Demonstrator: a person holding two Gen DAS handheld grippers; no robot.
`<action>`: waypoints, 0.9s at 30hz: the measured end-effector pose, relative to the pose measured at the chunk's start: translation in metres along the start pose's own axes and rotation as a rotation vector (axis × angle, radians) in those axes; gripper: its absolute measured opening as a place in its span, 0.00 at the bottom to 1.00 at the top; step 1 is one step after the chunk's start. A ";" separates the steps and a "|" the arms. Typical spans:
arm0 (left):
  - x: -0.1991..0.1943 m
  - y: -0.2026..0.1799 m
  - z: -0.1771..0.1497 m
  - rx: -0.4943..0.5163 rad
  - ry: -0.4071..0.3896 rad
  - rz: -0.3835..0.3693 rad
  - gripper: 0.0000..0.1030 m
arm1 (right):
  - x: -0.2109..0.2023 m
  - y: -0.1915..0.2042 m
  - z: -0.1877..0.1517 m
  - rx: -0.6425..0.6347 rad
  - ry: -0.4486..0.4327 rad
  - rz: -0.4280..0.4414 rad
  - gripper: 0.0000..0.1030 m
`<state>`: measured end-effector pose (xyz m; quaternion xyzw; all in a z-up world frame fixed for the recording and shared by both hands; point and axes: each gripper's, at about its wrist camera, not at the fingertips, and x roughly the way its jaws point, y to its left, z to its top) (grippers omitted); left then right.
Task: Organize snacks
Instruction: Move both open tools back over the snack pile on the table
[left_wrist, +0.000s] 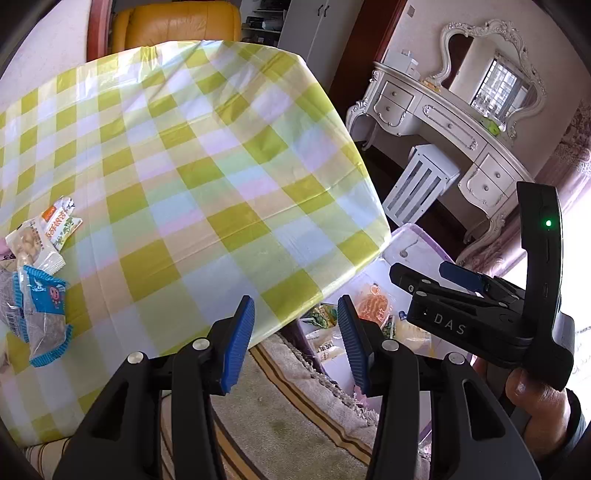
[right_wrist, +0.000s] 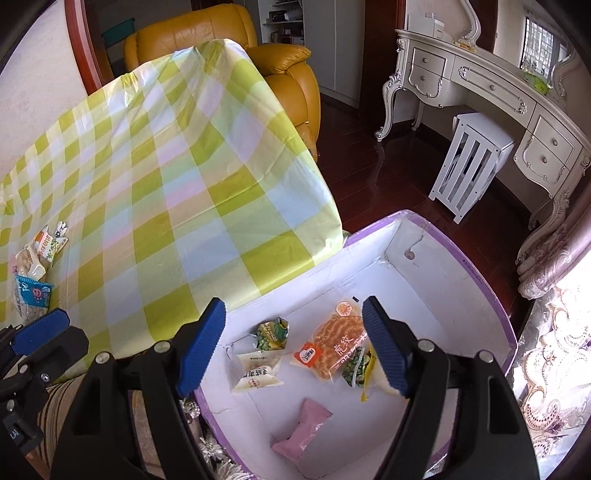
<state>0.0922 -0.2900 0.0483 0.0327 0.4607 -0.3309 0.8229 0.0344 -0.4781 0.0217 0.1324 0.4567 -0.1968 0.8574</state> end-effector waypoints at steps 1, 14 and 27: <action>-0.004 0.006 0.000 -0.012 -0.010 0.009 0.45 | -0.001 0.006 0.001 -0.010 -0.004 0.007 0.74; -0.058 0.090 -0.018 -0.187 -0.122 0.127 0.49 | -0.017 0.087 0.004 -0.090 -0.026 0.146 0.74; -0.089 0.178 -0.065 -0.405 -0.124 0.206 0.49 | -0.021 0.177 -0.009 -0.217 -0.022 0.237 0.74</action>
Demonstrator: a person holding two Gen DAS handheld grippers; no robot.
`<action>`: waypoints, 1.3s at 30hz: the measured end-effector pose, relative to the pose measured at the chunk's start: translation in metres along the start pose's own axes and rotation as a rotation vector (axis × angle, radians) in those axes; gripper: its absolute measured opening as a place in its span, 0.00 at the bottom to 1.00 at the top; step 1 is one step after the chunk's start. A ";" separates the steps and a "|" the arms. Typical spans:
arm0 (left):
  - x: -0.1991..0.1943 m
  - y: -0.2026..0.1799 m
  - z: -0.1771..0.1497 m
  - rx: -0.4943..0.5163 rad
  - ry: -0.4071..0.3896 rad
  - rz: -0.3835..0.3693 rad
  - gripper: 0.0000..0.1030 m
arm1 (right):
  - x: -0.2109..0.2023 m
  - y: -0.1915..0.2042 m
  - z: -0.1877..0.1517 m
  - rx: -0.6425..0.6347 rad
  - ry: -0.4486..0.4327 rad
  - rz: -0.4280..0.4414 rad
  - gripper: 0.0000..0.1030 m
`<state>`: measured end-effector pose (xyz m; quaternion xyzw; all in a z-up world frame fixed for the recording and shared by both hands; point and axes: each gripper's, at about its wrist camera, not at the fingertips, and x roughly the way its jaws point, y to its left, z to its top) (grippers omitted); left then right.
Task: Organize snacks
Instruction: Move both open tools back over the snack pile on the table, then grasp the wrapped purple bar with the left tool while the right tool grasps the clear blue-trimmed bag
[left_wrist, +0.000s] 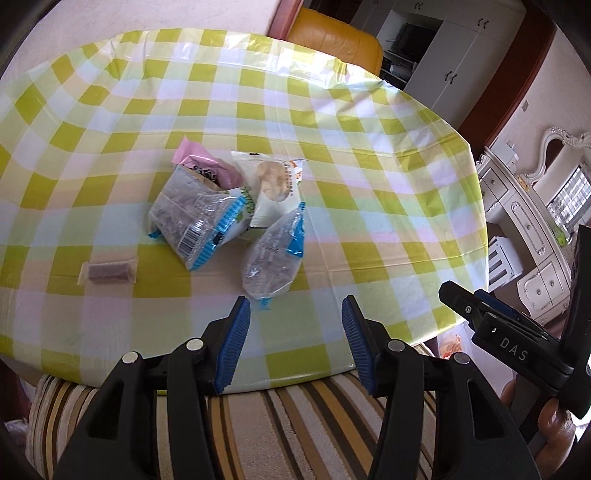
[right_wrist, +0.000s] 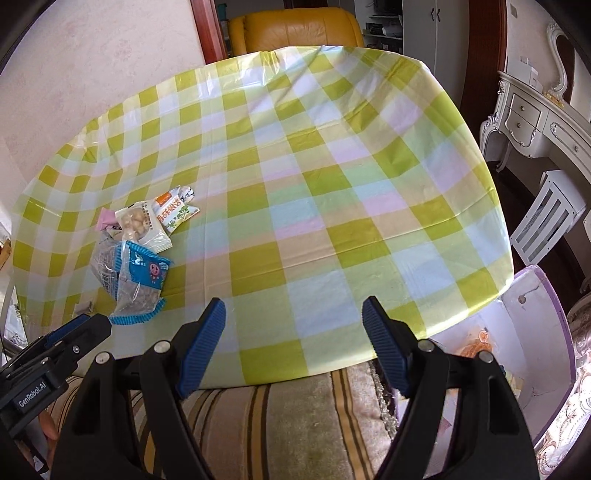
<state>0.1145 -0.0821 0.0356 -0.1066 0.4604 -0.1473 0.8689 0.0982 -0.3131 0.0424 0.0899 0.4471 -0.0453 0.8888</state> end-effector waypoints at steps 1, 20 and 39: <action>-0.001 0.006 0.000 -0.015 0.001 0.005 0.49 | 0.001 0.005 0.000 -0.008 0.002 0.006 0.74; 0.009 0.138 -0.002 -0.365 0.085 0.041 0.49 | 0.028 0.088 -0.004 -0.114 0.060 0.163 0.74; 0.037 0.152 0.034 -0.321 0.063 0.096 0.49 | 0.065 0.135 0.003 -0.160 0.106 0.194 0.74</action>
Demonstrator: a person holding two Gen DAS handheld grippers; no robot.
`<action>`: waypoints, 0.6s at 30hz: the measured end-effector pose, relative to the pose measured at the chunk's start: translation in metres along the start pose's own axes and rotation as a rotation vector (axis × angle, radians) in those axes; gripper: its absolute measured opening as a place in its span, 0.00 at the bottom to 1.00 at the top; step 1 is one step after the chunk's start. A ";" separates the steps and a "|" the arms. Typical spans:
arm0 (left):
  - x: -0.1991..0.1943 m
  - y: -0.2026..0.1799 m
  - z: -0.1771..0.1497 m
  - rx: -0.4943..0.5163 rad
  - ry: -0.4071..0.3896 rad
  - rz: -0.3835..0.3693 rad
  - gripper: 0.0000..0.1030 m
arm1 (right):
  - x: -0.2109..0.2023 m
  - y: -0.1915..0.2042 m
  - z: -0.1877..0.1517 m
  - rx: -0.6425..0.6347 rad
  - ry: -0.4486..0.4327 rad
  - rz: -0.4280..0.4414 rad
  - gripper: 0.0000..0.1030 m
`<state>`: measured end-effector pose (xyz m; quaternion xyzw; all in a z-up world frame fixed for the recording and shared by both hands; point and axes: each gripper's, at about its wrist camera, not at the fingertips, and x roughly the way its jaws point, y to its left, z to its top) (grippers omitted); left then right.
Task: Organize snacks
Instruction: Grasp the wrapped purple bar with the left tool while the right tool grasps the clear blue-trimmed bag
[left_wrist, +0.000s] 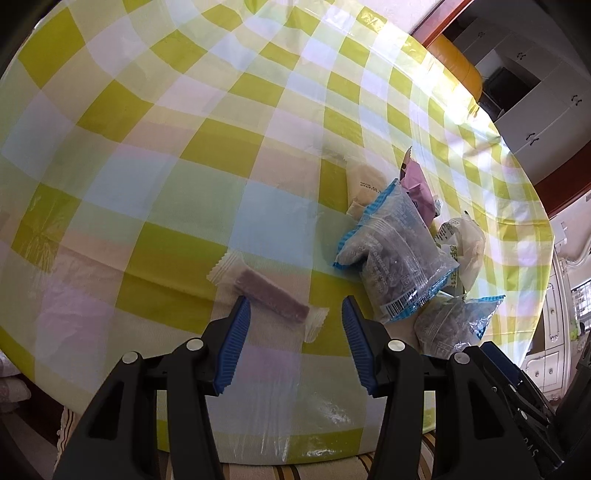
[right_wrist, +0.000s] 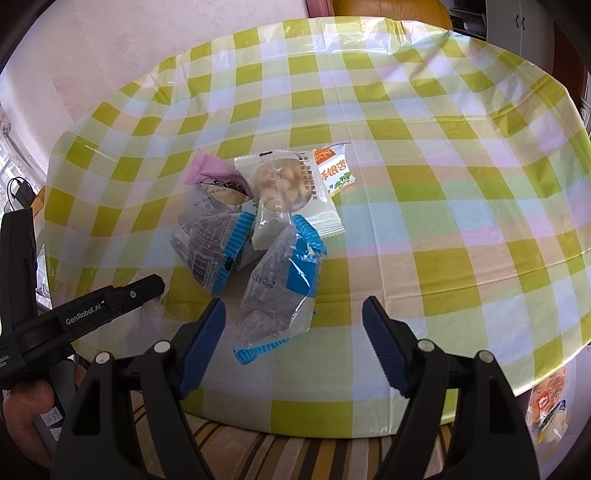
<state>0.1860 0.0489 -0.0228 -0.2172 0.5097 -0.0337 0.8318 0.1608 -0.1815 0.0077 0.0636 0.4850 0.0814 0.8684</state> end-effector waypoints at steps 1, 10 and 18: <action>0.001 -0.001 0.002 0.009 -0.004 0.007 0.49 | 0.002 0.000 0.001 0.002 0.003 0.000 0.74; 0.011 -0.021 0.008 0.133 -0.017 0.143 0.45 | 0.018 -0.004 0.006 0.031 0.015 -0.023 0.74; 0.020 -0.037 0.007 0.246 -0.030 0.324 0.28 | 0.033 -0.003 0.006 0.032 0.050 -0.031 0.53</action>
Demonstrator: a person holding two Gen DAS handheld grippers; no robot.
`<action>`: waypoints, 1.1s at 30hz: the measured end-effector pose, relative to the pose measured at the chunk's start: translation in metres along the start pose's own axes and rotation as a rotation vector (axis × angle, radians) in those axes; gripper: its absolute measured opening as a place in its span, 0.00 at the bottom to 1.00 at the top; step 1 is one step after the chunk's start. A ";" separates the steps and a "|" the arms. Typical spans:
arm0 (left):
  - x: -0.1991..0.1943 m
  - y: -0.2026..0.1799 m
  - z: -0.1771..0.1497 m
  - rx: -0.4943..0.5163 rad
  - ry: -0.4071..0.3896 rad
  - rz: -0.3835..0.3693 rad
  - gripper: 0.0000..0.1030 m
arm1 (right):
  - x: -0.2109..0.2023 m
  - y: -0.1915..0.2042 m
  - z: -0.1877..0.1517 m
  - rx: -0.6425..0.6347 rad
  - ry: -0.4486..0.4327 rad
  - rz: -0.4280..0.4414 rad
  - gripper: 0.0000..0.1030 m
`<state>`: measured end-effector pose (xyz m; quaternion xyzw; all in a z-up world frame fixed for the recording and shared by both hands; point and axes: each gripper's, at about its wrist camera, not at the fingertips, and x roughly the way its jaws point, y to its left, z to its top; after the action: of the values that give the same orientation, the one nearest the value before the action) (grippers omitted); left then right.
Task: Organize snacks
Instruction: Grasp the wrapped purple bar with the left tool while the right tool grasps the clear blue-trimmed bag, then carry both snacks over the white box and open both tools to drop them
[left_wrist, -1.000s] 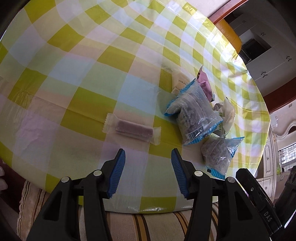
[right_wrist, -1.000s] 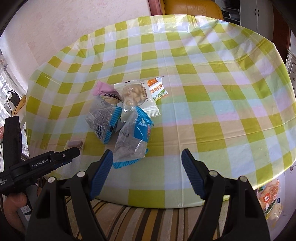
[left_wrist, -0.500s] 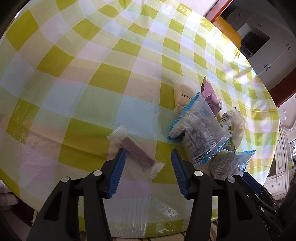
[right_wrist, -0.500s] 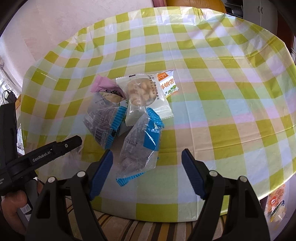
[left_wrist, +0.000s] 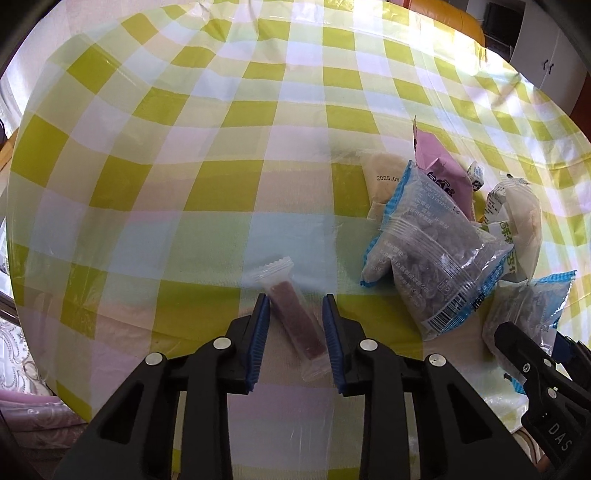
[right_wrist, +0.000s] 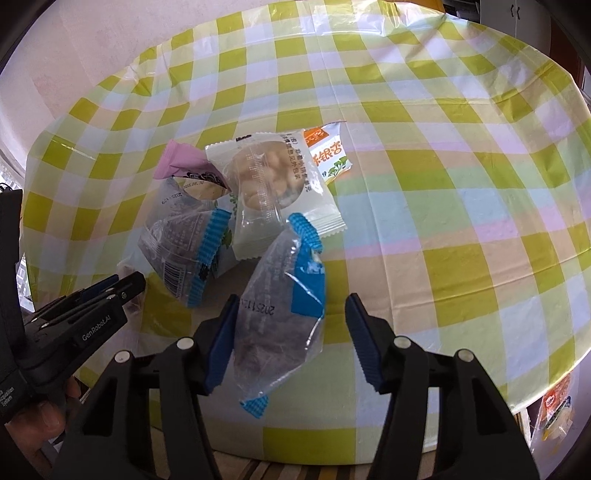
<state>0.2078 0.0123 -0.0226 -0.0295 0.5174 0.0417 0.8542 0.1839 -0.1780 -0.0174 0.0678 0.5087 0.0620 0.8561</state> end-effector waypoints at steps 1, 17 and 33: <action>0.000 -0.001 0.000 0.006 -0.003 0.006 0.27 | 0.003 -0.001 -0.001 0.004 0.010 0.005 0.47; -0.017 0.019 -0.011 -0.102 -0.034 -0.107 0.12 | -0.012 -0.007 -0.009 0.018 -0.011 0.014 0.40; -0.054 0.000 -0.035 -0.071 -0.063 -0.136 0.12 | -0.048 -0.023 -0.031 0.037 -0.026 0.040 0.40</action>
<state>0.1522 0.0069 0.0097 -0.0936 0.4852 0.0030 0.8694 0.1345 -0.2074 0.0057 0.0946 0.4970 0.0689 0.8598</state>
